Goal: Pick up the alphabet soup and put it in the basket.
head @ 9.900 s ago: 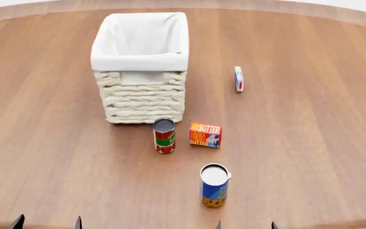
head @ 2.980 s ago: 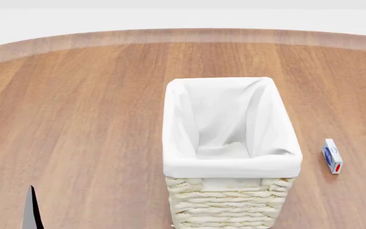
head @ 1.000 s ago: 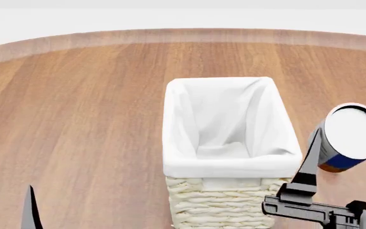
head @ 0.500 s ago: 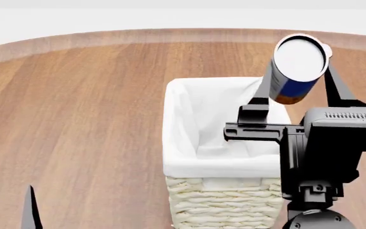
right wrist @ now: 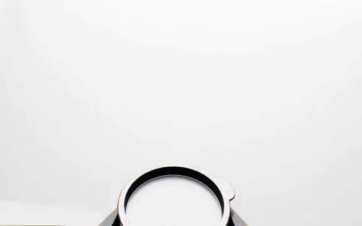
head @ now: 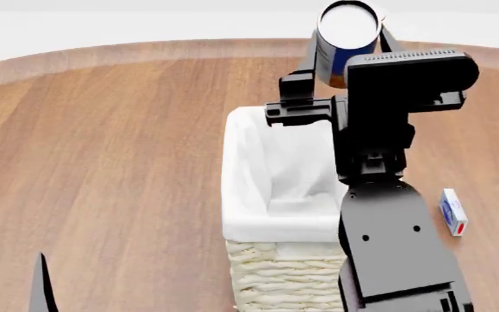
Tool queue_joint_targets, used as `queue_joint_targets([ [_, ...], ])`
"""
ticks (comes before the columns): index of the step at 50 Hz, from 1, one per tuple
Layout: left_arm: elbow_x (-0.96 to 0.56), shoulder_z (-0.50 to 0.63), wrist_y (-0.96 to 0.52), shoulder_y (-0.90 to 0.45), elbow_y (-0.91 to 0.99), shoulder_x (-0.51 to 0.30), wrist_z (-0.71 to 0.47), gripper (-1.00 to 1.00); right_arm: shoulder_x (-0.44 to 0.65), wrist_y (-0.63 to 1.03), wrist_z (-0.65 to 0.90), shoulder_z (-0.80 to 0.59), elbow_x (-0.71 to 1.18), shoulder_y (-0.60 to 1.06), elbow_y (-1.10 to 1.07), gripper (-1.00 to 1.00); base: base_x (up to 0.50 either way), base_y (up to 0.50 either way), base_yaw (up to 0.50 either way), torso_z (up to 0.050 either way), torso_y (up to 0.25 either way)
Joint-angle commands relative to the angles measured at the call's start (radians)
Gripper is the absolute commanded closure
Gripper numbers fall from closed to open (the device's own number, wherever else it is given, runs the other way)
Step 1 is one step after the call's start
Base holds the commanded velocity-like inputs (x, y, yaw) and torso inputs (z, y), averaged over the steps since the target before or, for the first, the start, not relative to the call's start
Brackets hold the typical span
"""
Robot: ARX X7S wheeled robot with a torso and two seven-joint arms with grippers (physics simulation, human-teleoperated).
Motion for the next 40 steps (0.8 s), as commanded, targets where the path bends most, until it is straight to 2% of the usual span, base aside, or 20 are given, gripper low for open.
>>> queue_joint_targets([
  [1, -0.006, -0.001, 0.002, -0.002, -0.004, -0.003, -0.002, -1.0, -0.059, -0.087, -0.035, -0.028, -0.055, 0.175, 0.324, 1.0, 0.0, 0.0, 0.0, 0.0, 0.0],
  [7, -0.009, -0.001, 0.008, -0.004, -0.014, -0.004, -0.002, -1.0, -0.102, -0.197, -0.03, -0.028, -0.069, 0.294, 0.639, 1.0, 0.0, 0.0, 0.0, 0.0, 0.0],
  [12, -0.012, -0.004, 0.008, -0.002, -0.009, -0.007, -0.005, -1.0, -0.153, -0.358, -0.07, -0.008, -0.055, 0.461, 1.052, 1.0, 0.0, 0.0, 0.0, 0.0, 0.002],
  [24, -0.016, -0.002, 0.01, -0.004, -0.014, -0.008, -0.008, -1.0, -0.158, -0.21, -0.113, 0.019, -0.125, 0.481, 1.059, 1.0, 0.0, 0.0, 0.0, 0.001, 0.001],
  [31, -0.018, 0.002, 0.007, -0.008, -0.018, -0.008, -0.008, -1.0, -0.166, -0.098, -0.22, -0.001, -0.168, 0.487, 1.059, 1.0, 0.0, 0.0, 0.0, 0.0, 0.0],
  [40, -0.02, 0.004, 0.007, -0.008, -0.019, -0.01, -0.01, -1.0, -0.17, 0.045, -0.254, 0.014, -0.175, 0.489, 1.059, 1.0, 0.0, 0.0, 0.0, 0.0, 0.001],
])
